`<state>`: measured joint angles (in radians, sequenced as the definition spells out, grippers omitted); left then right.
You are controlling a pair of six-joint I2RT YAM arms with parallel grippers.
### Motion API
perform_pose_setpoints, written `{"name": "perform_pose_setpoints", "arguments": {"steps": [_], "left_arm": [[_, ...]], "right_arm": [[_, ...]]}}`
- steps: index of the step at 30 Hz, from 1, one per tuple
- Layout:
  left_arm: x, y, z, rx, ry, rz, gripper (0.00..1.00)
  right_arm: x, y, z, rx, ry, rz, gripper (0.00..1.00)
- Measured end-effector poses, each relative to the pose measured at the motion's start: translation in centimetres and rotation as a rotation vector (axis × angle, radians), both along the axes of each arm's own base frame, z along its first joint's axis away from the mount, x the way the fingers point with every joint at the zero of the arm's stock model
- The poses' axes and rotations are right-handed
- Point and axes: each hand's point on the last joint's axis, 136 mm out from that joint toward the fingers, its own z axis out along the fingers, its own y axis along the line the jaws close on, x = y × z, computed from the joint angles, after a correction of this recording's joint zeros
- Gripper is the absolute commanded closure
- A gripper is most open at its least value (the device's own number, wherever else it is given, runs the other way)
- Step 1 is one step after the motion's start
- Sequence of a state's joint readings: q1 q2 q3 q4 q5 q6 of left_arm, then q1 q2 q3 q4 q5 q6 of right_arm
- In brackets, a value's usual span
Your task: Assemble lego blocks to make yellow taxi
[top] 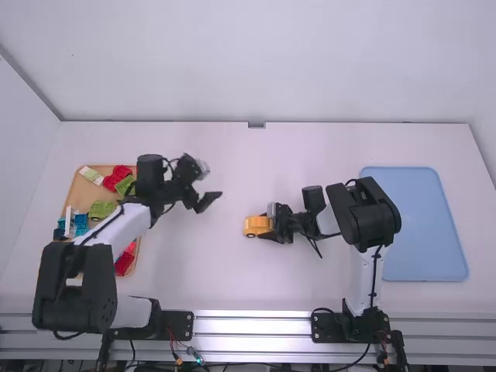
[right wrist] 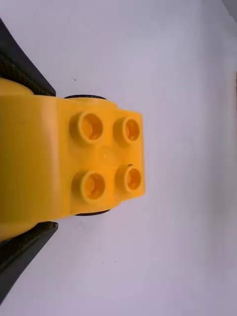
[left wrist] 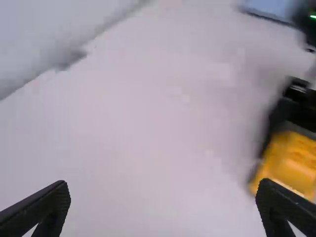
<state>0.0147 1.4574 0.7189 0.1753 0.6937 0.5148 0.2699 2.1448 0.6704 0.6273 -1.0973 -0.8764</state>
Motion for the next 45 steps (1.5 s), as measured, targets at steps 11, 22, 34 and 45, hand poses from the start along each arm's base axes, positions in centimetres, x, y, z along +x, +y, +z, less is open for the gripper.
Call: {"name": "perform_pose_setpoints", "arguments": {"steps": [11,22,34,45], "left_arm": [[2.8,10.7,-0.7,-0.192,0.235,0.883,0.01],[3.1,14.5,0.2,-0.278,0.176,1.176,0.01],[3.2,15.0,0.5,-0.254,0.15,1.186,0.01],[3.2,13.9,0.3,-0.166,0.146,1.07,0.01]], "right_arm": [[6.6,-4.7,3.9,-0.122,0.157,-0.404,0.6],[9.8,-25.7,10.5,-0.297,0.231,-1.217,0.58],[4.5,-41.5,5.6,-0.371,0.531,-1.845,0.52],[3.1,-41.4,3.4,-0.412,0.632,-1.85,0.01]]}}
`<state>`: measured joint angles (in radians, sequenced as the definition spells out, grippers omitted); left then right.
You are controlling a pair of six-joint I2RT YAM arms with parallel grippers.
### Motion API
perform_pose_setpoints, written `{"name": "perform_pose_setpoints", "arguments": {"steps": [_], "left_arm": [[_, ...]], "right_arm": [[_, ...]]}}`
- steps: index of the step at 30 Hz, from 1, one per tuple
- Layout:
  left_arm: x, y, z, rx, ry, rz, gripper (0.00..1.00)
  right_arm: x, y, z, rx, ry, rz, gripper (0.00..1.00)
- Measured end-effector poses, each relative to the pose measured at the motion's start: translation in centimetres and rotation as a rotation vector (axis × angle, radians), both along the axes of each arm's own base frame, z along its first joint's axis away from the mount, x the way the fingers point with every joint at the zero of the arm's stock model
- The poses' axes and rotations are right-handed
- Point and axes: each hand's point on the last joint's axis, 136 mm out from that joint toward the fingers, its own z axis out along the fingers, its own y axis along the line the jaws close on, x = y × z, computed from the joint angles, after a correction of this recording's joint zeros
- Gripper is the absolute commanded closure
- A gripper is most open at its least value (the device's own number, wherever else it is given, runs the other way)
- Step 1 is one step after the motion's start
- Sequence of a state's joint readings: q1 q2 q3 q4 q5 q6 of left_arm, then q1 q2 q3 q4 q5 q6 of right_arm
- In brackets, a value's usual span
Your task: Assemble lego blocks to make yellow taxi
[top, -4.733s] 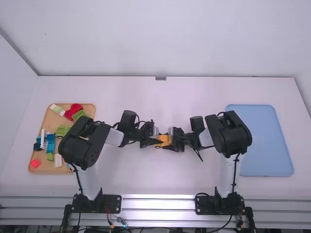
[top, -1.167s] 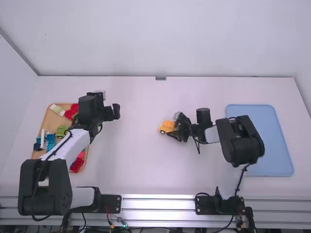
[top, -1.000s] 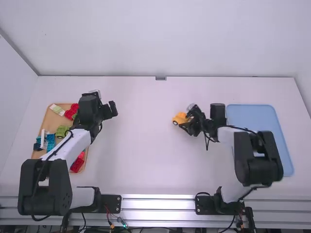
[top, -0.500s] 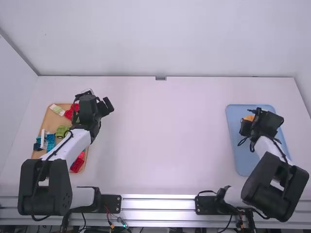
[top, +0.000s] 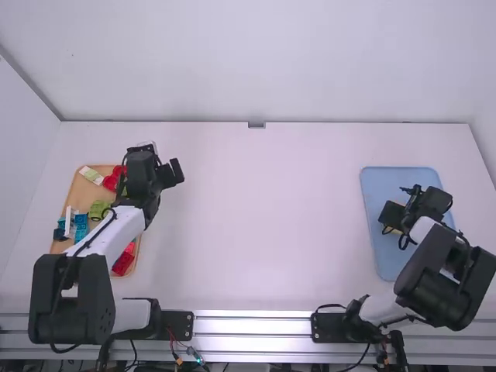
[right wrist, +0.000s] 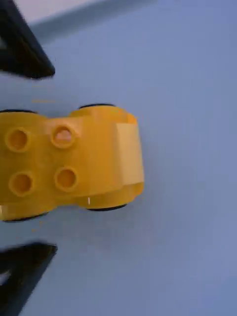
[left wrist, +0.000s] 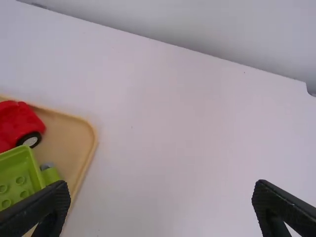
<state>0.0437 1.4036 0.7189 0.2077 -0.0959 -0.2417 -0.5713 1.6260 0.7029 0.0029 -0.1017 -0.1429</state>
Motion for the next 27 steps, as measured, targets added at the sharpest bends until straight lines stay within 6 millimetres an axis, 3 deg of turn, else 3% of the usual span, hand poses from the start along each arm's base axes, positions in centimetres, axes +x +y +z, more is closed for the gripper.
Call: {"name": "perform_pose_setpoints", "arguments": {"steps": [3,7,11,13,18,19,22,25,27], "left_arm": [[-0.5,-0.3,0.7,0.003,-0.003,-0.019,0.01],[-1.5,-0.9,3.5,0.021,-0.053,-0.045,0.01],[-2.7,-2.5,7.3,0.022,-0.144,-0.087,0.01],[-3.8,-3.1,9.8,0.021,-0.204,-0.107,0.01],[-7.0,-3.2,14.6,0.023,-0.328,-0.109,0.01],[-7.2,-3.2,14.9,0.024,-0.335,-0.109,0.01],[-9.5,-3.1,17.3,0.026,-0.405,-0.109,0.02],[-10.4,-3.0,18.9,0.044,-0.471,-0.117,0.06],[-10.7,-2.9,19.1,0.056,-0.489,-0.122,0.08]], "right_arm": [[-0.6,0.5,0.7,-0.018,0.027,-0.003,0.01],[-0.8,1.4,3.2,-0.073,0.022,0.011,0.01],[-0.4,3.7,7.6,-0.129,-0.061,0.046,0.01],[0.1,5.4,11.1,-0.156,-0.158,0.071,0.01],[0.0,9.6,18.4,-0.17,-0.402,0.12,0.01],[-0.1,10.0,19.2,-0.168,-0.428,0.126,0.01],[-1.3,12.8,23.8,-0.149,-0.599,0.164,0.03],[-1.9,14.2,26.5,-0.144,-0.709,0.197,0.06],[-2.0,14.7,26.7,-0.14,-0.73,0.218,0.08]]}}
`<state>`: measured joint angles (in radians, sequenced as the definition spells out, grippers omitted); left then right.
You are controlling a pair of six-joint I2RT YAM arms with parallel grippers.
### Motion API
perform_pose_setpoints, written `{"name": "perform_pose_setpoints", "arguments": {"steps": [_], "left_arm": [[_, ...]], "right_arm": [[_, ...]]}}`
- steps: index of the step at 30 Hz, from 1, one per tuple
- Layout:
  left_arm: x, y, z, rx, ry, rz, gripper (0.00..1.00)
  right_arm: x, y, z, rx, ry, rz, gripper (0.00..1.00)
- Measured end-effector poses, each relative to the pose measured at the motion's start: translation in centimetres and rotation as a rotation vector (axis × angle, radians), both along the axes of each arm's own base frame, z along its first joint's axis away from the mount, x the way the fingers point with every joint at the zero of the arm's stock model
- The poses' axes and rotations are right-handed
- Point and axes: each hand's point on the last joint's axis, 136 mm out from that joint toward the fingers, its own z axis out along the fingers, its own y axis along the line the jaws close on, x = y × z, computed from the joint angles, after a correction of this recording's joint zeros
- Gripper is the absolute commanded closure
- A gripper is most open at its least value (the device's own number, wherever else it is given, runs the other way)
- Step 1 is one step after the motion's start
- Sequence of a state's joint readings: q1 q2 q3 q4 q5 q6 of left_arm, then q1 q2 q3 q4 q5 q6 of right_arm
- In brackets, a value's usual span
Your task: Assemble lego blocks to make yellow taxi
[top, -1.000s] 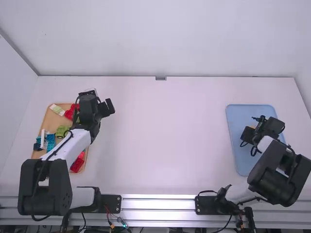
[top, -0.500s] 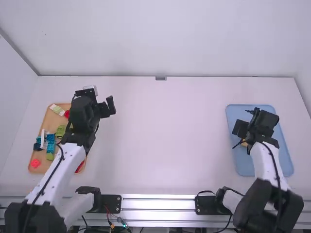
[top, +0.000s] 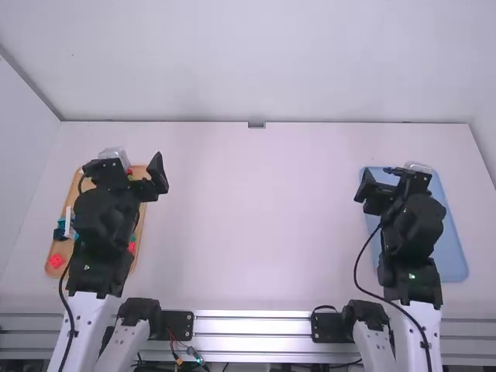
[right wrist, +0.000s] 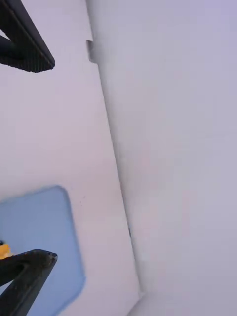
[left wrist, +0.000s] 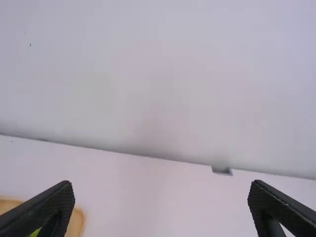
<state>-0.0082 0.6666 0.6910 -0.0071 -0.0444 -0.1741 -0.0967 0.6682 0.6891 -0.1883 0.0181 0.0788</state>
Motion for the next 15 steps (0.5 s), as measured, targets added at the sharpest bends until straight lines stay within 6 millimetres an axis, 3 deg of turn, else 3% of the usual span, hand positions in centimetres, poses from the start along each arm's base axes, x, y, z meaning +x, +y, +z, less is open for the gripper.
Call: {"name": "perform_pose_setpoints", "arguments": {"steps": [7,12,15], "left_arm": [[-1.1,-0.4,-3.7,0.084,0.041,-0.035,0.19],[-2.5,-0.4,-5.6,0.136,0.034,-0.044,0.29],[-3.2,-0.4,-6.7,0.147,0.025,-0.044,0.36]], "right_arm": [[-0.5,3.0,-1.5,-0.05,-0.049,0.121,0.2],[-1.6,3.2,-0.9,-0.073,-0.155,0.129,0.3],[-2.3,3.2,-1.8,-0.079,-0.168,0.129,0.36]]}}
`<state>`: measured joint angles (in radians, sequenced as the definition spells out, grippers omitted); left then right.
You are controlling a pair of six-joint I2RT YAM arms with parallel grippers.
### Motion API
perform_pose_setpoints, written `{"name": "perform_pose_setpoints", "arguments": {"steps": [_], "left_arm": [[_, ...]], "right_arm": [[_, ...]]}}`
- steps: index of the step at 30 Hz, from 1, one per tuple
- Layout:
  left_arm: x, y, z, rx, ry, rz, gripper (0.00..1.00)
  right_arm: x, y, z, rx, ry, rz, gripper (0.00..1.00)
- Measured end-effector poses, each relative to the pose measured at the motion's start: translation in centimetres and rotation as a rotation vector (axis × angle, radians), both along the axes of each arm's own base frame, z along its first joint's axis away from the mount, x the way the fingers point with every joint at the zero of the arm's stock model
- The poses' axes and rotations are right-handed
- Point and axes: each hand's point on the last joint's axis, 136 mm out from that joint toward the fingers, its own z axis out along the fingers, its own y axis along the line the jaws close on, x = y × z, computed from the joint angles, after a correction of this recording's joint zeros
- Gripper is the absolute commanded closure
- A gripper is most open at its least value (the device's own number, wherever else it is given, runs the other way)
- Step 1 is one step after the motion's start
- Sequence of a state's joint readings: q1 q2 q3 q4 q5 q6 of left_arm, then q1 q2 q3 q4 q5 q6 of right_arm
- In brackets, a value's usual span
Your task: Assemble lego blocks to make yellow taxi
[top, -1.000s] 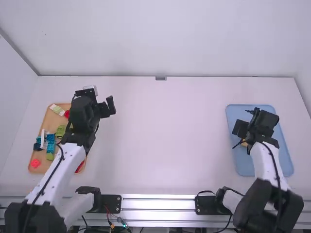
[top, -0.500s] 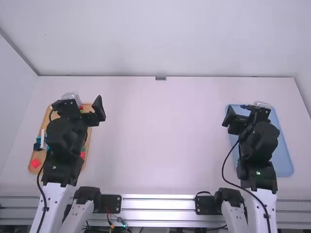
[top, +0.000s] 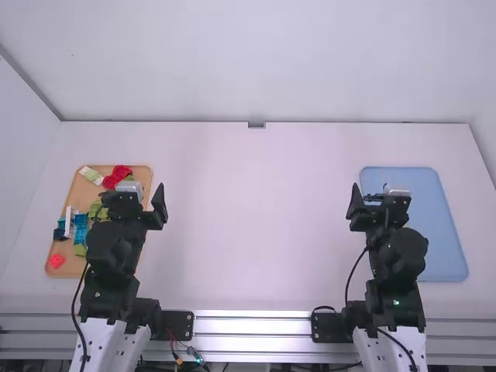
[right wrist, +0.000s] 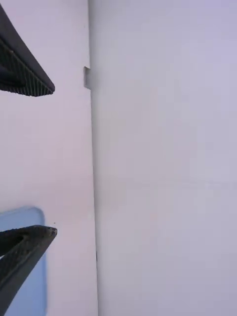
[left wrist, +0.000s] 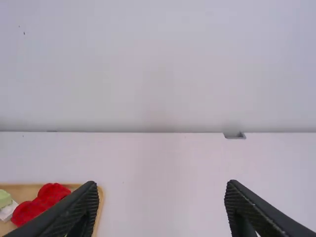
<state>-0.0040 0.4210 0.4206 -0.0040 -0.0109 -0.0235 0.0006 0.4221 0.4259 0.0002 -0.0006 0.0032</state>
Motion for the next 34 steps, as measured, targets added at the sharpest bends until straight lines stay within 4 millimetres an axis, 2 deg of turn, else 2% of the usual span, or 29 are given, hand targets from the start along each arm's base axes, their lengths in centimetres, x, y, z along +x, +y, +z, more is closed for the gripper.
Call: {"name": "perform_pose_setpoints", "arguments": {"steps": [5,19,34], "left_arm": [[-1.1,0.0,-3.1,0.011,0.003,-0.002,0.48],[-2.3,0.0,-10.7,0.017,0.008,-0.003,0.76],[-2.3,0.0,-10.3,0.017,-0.011,-0.005,0.96]], "right_arm": [[-1.0,0.0,-3.7,-0.007,0.019,0.0,0.49],[-2.3,0.0,-10.9,-0.006,0.015,-0.001,0.76],[-2.3,0.0,-10.5,-0.008,-0.004,0.001,0.96]]}}
